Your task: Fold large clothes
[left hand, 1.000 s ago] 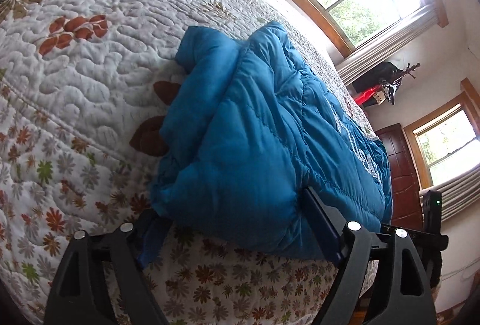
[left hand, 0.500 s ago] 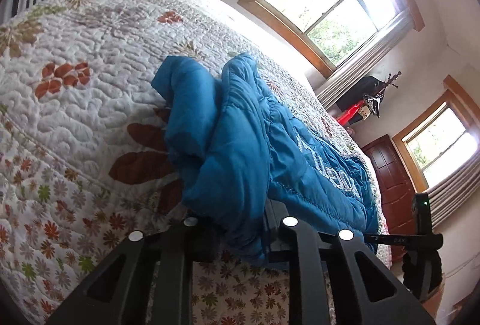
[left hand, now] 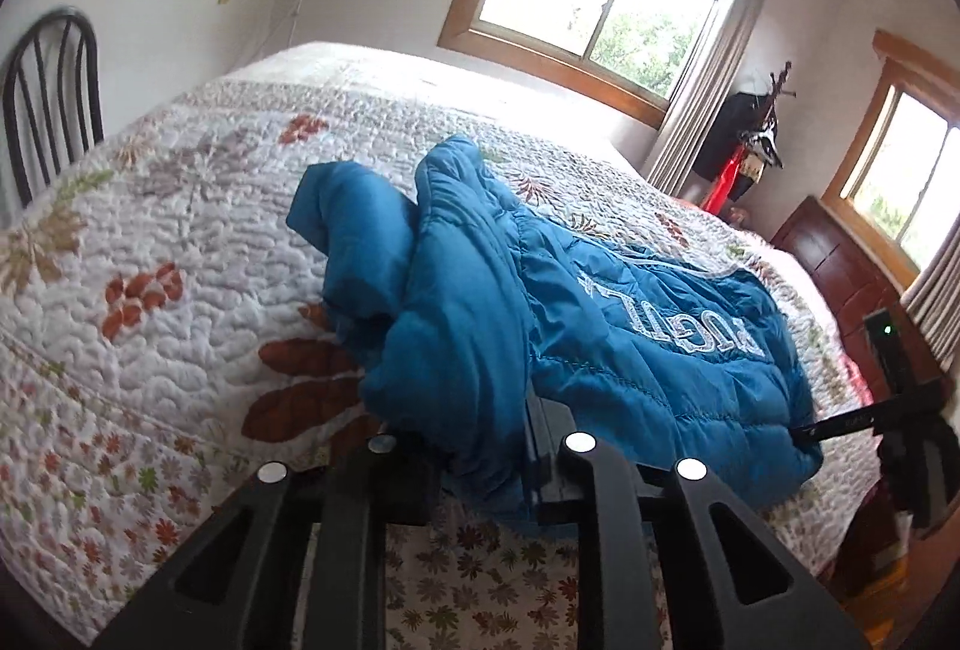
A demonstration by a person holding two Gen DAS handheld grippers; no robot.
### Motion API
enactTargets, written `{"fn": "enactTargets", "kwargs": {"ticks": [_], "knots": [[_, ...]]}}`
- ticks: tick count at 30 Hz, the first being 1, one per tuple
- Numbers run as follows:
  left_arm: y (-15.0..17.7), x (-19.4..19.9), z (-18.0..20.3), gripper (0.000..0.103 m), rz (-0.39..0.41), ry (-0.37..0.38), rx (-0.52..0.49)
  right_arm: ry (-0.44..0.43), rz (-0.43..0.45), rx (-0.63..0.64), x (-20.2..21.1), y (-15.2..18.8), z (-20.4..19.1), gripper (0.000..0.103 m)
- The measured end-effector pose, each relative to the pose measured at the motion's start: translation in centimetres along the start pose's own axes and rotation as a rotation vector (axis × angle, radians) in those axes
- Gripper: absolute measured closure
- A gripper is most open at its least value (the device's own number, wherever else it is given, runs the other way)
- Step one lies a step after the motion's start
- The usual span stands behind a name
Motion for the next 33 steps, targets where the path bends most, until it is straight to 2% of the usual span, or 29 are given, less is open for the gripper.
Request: {"fn": "enactTargets", "kwargs": {"ticks": [4, 10, 14, 19, 24, 28, 33], "knots": [[-1.3, 0.2, 3.9, 0.083, 0.007, -0.001, -0.140, -0.036, -0.008, -0.022, 0.2, -0.2, 0.5, 0.096], [-2.8, 0.2, 8.6, 0.083, -0.014, 0.119, -0.207, -0.034, 0.000, -0.026, 0.7, 0.0, 1.3, 0.095], [-3.3, -1.3, 10.9, 0.083, -0.030, 0.129, -0.276, -0.038, -0.005, -0.022, 0.5, -0.2, 1.3, 0.095], [-2.1, -4.2, 13.9, 0.083, -0.078, 0.169, -0.370, -0.034, -0.007, -0.013, 0.1, -0.4, 0.9, 0.095], [0.2, -6.9, 17.3, 0.083, -0.172, 0.238, -0.471, -0.040, -0.013, -0.017, -0.2, -0.7, 0.4, 0.095], [1.1, -10.1, 17.8, 0.080, -0.260, 0.269, -0.463, -0.041, -0.008, -0.014, -0.1, -0.7, 0.5, 0.095], [2.0, -11.9, 17.9, 0.076, -0.295, 0.284, -0.452, -0.049, -0.008, -0.016, -0.1, -0.3, 1.0, 0.095]]}}
Point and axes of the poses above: each gripper's, at about its wrist camera, not at the fingertips, and x roughly against the way its jaws point, z to its right, y to its underside, the point moved 5 cm from there along -x, roughly the way its jaws point, and after that the axes turned 11 degrees about y, right-handed, at the moved point
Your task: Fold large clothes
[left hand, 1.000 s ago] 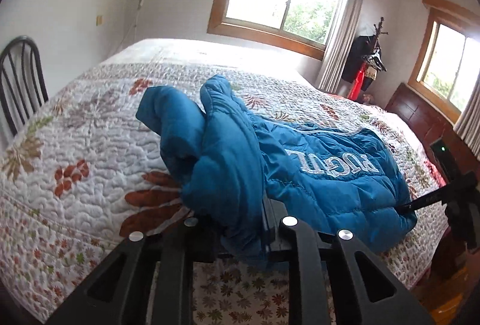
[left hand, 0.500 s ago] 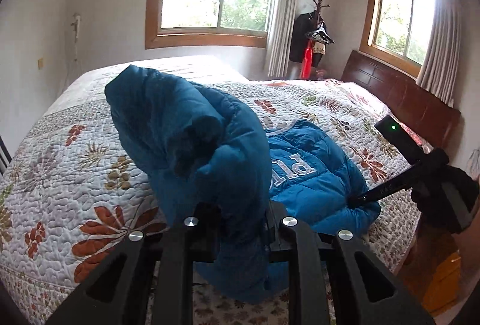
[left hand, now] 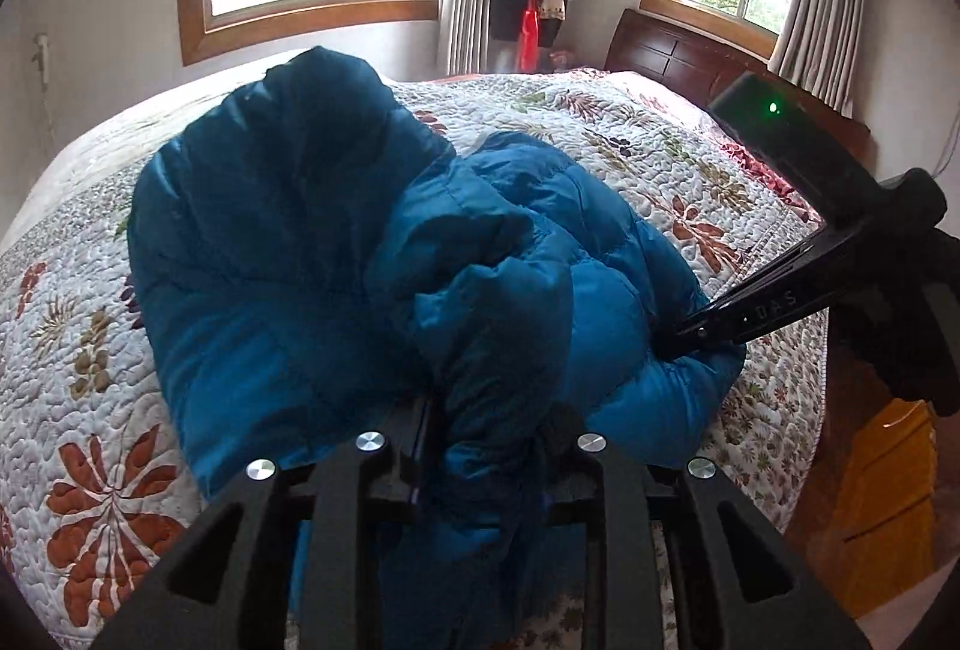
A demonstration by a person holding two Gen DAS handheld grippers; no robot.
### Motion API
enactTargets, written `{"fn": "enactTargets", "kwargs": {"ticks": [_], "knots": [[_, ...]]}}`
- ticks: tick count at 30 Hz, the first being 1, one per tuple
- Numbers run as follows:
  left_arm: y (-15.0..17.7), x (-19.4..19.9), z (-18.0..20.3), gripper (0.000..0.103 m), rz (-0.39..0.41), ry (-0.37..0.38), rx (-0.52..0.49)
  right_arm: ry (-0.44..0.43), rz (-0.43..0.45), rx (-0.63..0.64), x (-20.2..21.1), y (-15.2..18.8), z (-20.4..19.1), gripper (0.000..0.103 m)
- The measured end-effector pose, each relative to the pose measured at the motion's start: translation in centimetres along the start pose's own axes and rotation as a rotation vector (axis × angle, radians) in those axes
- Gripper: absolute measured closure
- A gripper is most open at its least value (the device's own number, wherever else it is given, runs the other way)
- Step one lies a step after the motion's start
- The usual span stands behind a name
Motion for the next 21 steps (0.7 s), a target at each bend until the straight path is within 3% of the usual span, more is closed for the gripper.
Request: {"fn": "enactTargets", "kwargs": {"ticks": [21], "knots": [[0.4, -0.6, -0.5, 0.074, 0.020, 0.035, 0.027, 0.036, -0.018, 0.016, -1.6, -0.9, -1.5, 0.096]]}}
Point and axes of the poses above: each gripper's, at about its wrist camera, not at the fingertips, and x roughly against the way its jaws point, z to its right, y to its underside, the point moved 5 cm from there along -x, roughly the way its jaws point, and after that the axes turned 11 degrees about y, right-handed, at the moved point
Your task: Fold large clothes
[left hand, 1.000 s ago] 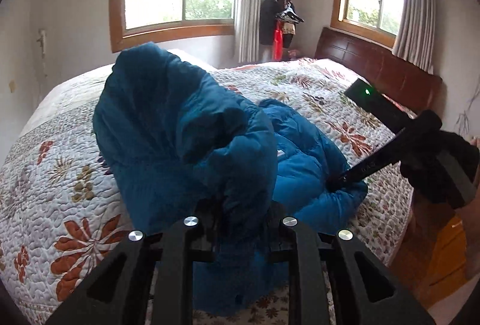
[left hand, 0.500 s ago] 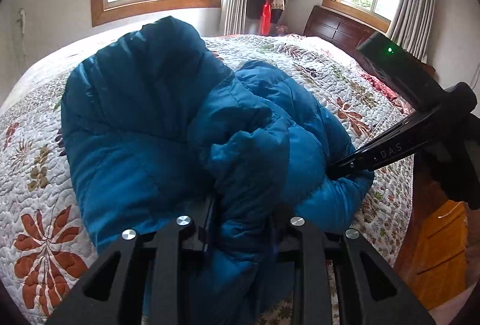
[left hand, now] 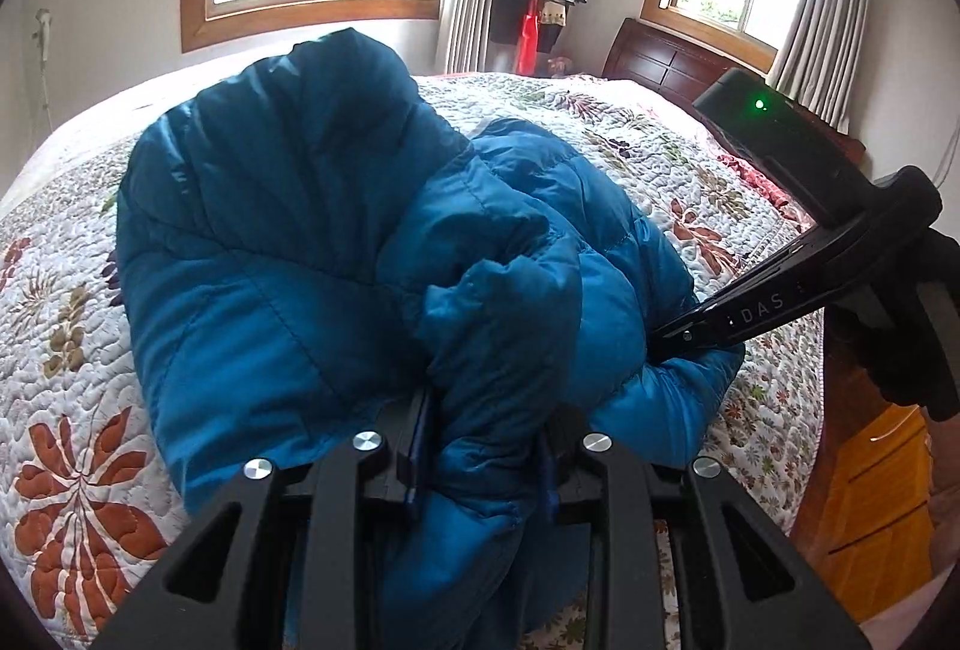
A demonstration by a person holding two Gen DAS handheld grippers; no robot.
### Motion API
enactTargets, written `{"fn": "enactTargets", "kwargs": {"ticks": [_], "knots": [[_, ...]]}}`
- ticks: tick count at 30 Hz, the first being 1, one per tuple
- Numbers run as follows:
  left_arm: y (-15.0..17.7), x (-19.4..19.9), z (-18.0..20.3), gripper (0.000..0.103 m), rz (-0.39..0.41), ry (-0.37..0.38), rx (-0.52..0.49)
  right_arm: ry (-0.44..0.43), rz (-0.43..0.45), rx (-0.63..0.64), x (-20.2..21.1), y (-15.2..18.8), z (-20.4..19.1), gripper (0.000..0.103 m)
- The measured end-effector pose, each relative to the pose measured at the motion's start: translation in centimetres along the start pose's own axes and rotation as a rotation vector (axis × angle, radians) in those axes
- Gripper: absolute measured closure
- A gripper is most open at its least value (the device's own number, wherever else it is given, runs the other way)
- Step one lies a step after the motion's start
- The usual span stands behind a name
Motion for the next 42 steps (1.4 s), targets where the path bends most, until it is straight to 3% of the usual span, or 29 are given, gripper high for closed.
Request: {"fn": "enactTargets", "kwargs": {"ticks": [9, 11, 13, 15, 18, 23, 24, 27, 30, 32, 33, 34, 37, 42], "knots": [[-0.1, 0.2, 0.2, 0.073, 0.000, -0.016, 0.010, 0.001, 0.004, 0.008, -0.4, -0.4, 0.7, 0.096], [-0.2, 0.5, 0.5, 0.071, -0.001, -0.022, 0.014, 0.005, 0.008, 0.010, -0.3, -0.3, 0.6, 0.096], [-0.3, 0.9, 0.6, 0.062, 0.002, -0.010, 0.027, 0.006, 0.010, 0.010, -0.2, -0.1, 0.4, 0.096], [-0.5, 1.6, 1.0, 0.052, 0.005, 0.036, 0.048, 0.002, 0.009, 0.009, -0.2, -0.1, 0.3, 0.096], [-0.8, 3.8, 1.9, 0.046, 0.031, 0.113, 0.049, -0.008, 0.007, 0.009, -0.2, -0.1, 0.7, 0.095], [-1.0, 10.4, 1.0, 0.042, 0.132, 0.370, 0.124, -0.024, 0.004, 0.014, 0.0, -0.1, 1.4, 0.095], [-1.1, 11.5, -0.1, 0.042, 0.165, 0.375, 0.156, -0.029, -0.001, 0.015, 0.1, -0.1, 1.5, 0.095], [-0.9, 13.5, -4.9, 0.042, 0.237, 0.266, 0.259, -0.028, -0.015, 0.021, 0.8, -0.6, 1.9, 0.093], [-0.6, 12.6, -10.5, 0.042, 0.205, 0.107, 0.376, -0.027, 0.013, 0.040, 2.7, -1.4, 1.4, 0.088], [-0.2, 11.1, -13.5, 0.042, 0.154, 0.034, 0.443, -0.056, 0.040, 0.041, 4.6, -2.2, 0.9, 0.071], [-0.2, 10.3, -14.6, 0.042, 0.140, 0.019, 0.471, -0.075, 0.062, 0.039, 5.7, -2.7, 0.6, 0.052], [-0.2, 9.5, -15.6, 0.042, 0.126, 0.002, 0.500, -0.093, 0.091, 0.045, 7.0, -3.4, 0.2, 0.040], [-0.1, 8.2, -16.9, 0.042, 0.086, 0.013, 0.545, -0.122, 0.149, 0.075, 10.1, -5.1, -1.4, 0.036], [-0.1, 5.9, -15.6, 0.042, 0.050, 0.008, 0.520, -0.197, 0.142, 0.141, 11.3, -7.6, -5.2, 0.022]]}}
Point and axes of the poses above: each gripper's, at about its wrist camera, not at the fingertips, and x roughly against the way its jaws point, z to its right, y to its underside, the point moved 5 cm from there along -x, roughly the way its jaws point, and after that the axes turned 11 degrees about y, right-handed, at the moved point
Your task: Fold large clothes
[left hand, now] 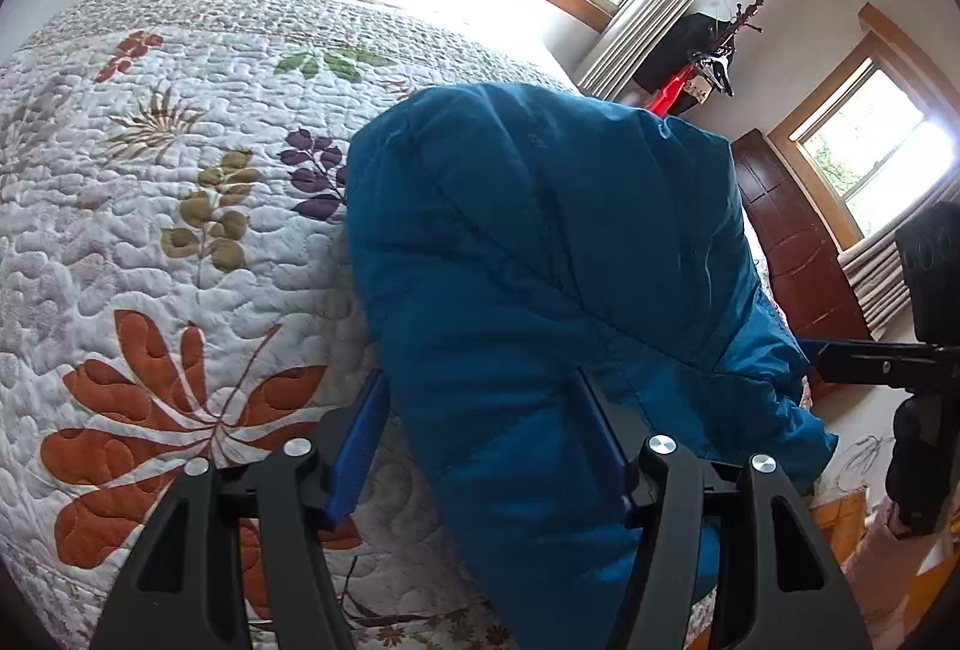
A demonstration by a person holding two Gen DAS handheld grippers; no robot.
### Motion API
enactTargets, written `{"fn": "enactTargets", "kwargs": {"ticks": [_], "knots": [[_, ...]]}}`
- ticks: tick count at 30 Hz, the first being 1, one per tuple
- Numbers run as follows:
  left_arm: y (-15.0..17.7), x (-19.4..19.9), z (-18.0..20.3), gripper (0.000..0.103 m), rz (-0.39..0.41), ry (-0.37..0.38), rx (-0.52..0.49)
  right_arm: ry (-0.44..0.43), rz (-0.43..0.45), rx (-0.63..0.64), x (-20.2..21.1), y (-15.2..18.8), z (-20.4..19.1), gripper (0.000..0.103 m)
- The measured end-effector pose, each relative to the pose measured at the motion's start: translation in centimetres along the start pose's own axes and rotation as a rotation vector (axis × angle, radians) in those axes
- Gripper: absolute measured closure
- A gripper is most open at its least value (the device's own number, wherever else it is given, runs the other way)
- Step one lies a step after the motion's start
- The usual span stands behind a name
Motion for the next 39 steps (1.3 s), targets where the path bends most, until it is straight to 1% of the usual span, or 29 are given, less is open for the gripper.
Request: {"fn": "enactTargets", "kwargs": {"ticks": [2, 3, 5, 7, 11, 12, 13, 14, 16, 17, 19, 20, 22, 25, 29, 31, 34, 39], "knots": [[0.1, -0.7, 0.3, 0.042, -0.007, 0.000, -0.011, -0.013, -0.035, 0.005, -1.3, -0.7, -1.2, 0.022], [0.1, -0.9, 0.5, 0.042, -0.012, 0.003, -0.012, -0.005, -0.050, 0.002, -1.9, -0.7, -1.8, 0.022], [-0.1, -1.3, 0.6, 0.042, -0.021, 0.016, -0.002, 0.025, -0.087, -0.008, -3.3, -1.3, -1.9, 0.022], [-0.2, -1.6, 0.4, 0.039, -0.028, 0.014, 0.007, 0.027, -0.116, -0.015, -4.3, -1.2, -2.4, 0.022], [-0.4, -2.0, 0.4, 0.038, -0.033, 0.010, 0.016, 0.036, -0.142, -0.010, -5.8, -0.9, -2.2, 0.022], [-0.4, -2.1, 0.4, 0.038, -0.033, 0.008, 0.017, 0.038, -0.149, -0.010, -6.3, -0.5, -2.1, 0.023], [-0.4, -2.1, 0.4, 0.038, -0.033, 0.005, 0.017, 0.036, -0.156, -0.010, -6.7, -0.4, -2.0, 0.029], [-0.4, -2.1, 0.4, 0.038, -0.034, 0.002, 0.018, 0.033, -0.160, -0.005, -7.0, -0.3, -2.1, 0.032], [-0.4, -2.2, 0.4, 0.038, -0.036, -0.002, 0.019, 0.040, -0.148, 0.007, -7.3, -0.3, -2.3, 0.043], [-0.4, -2.2, 0.4, 0.038, -0.036, -0.005, 0.018, 0.043, -0.140, 0.015, -7.4, -0.2, -2.5, 0.046], [-0.3, -2.2, 0.5, 0.038, -0.033, -0.014, 0.010, 0.048, -0.123, 0.024, -7.4, -0.1, -2.7, 0.058], [-0.2, -2.2, 0.6, 0.039, -0.032, -0.018, 0.007, 0.052, -0.113, 0.030, -7.4, 0.0, -2.7, 0.061], [-0.2, -2.3, 0.7, 0.039, -0.028, -0.025, -0.001, 0.054, -0.098, 0.035, -7.3, 0.2, -2.8, 0.069], [-0.2, -2.4, 0.8, 0.039, -0.025, -0.032, -0.005, 0.044, -0.080, 0.037, -7.3, 0.3, -2.9, 0.075], [-0.1, -2.2, 1.3, 0.040, -0.017, -0.044, -0.022, 0.025, -0.060, 0.042, -6.6, 0.6, -2.9, 0.079], [0.0, -1.9, 1.7, 0.041, -0.009, -0.050, -0.030, -0.004, -0.043, 0.045, -5.9, 0.7, -2.9, 0.083], [0.2, -1.3, 2.7, 0.041, 0.006, -0.048, -0.046, -0.026, -0.020, 0.047, -4.5, 1.0, -2.7, 0.085], [0.2, -0.1, 4.8, 0.042, 0.050, -0.065, -0.089, -0.043, 0.029, 0.047, -1.9, 2.0, -2.1, 0.087]]}}
Point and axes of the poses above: each gripper's, at about its wrist camera, not at the fingertips, and x roughly against the way its jaws point, z to its right, y to its underside, the point moved 5 cm from there along -x, roughly the way its jaws point, and after that the axes turned 11 degrees about y, right-handed, at the moved point
